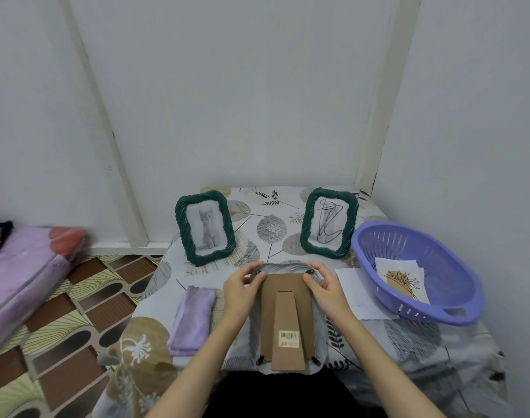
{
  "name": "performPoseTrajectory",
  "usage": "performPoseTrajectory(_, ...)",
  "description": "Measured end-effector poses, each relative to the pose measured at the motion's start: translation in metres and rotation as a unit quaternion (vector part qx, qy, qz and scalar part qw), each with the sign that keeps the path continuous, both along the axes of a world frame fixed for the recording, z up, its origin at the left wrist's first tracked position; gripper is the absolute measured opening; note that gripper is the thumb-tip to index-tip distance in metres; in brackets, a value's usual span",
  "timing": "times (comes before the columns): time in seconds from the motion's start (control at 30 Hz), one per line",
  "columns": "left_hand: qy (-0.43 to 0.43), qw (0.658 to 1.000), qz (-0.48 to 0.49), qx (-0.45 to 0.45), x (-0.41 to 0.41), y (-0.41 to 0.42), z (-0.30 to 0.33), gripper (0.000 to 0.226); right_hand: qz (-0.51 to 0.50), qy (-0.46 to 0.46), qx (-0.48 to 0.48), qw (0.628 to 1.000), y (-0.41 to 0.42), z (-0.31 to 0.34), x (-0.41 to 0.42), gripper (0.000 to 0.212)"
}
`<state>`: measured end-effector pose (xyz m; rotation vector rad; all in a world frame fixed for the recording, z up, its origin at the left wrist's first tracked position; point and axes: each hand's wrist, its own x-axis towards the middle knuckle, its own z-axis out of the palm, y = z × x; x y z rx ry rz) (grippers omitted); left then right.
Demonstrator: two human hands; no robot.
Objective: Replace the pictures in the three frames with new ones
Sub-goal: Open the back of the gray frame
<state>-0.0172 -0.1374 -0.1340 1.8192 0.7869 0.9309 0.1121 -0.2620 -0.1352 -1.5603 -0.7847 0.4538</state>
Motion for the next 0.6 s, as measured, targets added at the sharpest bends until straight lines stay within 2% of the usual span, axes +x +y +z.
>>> performPoseTrajectory(0.13,0.000,0.999,0.041,-0.004,0.017,0.015,-0.006,0.011,-0.017,0.017,-0.009,1.000,0.020,-0.011,0.010,0.021)
performPoseTrajectory(0.23,0.014,0.999,0.029,-0.012,0.018,0.017,-0.009,0.013,-0.025,0.031,-0.017,0.999,0.025,-0.014,0.010,0.020)
performPoseTrajectory(0.3,0.046,0.999,-0.005,-0.022,0.018,0.021,-0.014,0.029,-0.037,0.048,-0.037,0.997,0.029,-0.017,0.014,0.025)
performPoseTrajectory(0.4,0.110,0.993,-0.044,-0.013,0.019,0.028,-0.027,0.063,-0.077,0.086,-0.089,0.989,0.038,-0.020,0.020,0.048)
performPoseTrajectory(0.5,0.142,0.989,-0.041,0.007,0.020,0.031,-0.034,0.068,-0.080,0.065,-0.128,0.986,0.044,-0.022,0.022,0.060)
performPoseTrajectory(0.6,0.194,0.980,-0.045,0.021,0.019,0.035,-0.038,0.067,-0.075,0.052,-0.147,0.985,0.046,-0.025,0.023,0.061)
